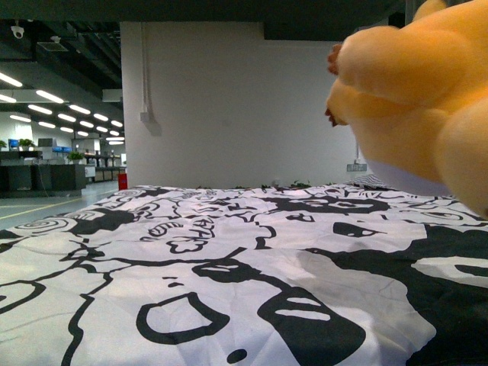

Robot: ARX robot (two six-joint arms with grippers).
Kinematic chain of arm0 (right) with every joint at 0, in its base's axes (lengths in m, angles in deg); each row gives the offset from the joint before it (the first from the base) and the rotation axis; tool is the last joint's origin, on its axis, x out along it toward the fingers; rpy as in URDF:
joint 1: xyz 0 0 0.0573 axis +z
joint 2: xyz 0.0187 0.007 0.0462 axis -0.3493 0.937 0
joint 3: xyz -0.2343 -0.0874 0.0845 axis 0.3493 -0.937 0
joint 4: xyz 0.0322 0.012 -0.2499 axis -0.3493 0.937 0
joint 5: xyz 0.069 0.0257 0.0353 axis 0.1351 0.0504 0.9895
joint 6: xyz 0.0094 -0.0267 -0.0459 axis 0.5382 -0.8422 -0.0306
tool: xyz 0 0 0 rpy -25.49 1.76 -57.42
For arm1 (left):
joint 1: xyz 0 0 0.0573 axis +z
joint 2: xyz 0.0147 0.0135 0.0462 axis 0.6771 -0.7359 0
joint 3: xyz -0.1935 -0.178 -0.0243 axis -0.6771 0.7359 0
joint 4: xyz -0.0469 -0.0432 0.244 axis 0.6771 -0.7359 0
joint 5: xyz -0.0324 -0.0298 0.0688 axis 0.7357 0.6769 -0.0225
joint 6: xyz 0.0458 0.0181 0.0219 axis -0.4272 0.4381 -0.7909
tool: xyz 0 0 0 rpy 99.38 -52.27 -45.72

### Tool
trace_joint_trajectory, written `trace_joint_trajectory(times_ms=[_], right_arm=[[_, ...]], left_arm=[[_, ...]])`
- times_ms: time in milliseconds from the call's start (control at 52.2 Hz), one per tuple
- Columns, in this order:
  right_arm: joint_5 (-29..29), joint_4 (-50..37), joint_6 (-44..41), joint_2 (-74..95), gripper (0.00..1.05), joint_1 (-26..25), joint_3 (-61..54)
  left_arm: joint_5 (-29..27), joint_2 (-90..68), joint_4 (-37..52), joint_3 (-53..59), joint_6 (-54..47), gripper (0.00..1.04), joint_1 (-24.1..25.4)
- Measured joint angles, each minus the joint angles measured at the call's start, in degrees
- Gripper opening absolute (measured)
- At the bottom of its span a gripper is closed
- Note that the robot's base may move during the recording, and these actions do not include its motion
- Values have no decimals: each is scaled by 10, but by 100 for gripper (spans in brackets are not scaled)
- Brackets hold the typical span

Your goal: Put away toys

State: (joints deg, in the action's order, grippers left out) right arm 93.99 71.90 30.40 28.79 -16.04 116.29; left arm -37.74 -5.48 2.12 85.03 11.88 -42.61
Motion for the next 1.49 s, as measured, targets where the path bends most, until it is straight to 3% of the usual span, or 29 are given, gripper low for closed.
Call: trace_joint_trajectory(times_ms=[134, 230, 364, 459, 823, 1493], right_arm=[[83, -3, 6, -126, 8, -82, -90], [93, 2, 5, -189, 8, -95, -142], [88, 15, -6, -264, 8, -87, -209], [43, 21, -37, -323, 8, -62, -260], [-21, 54, -73, -388, 8, 1, -318], [-21, 73, -78, -423, 8, -21, -369]], left_arm=[[0, 0, 0, 0, 0, 98, 0], [0, 0, 0, 0, 0, 98, 0], [0, 0, 0, 0, 0, 98, 0], [0, 0, 0, 0, 0, 98, 0], [0, 0, 0, 0, 0, 98, 0], [0, 0, 0, 0, 0, 98, 0]])
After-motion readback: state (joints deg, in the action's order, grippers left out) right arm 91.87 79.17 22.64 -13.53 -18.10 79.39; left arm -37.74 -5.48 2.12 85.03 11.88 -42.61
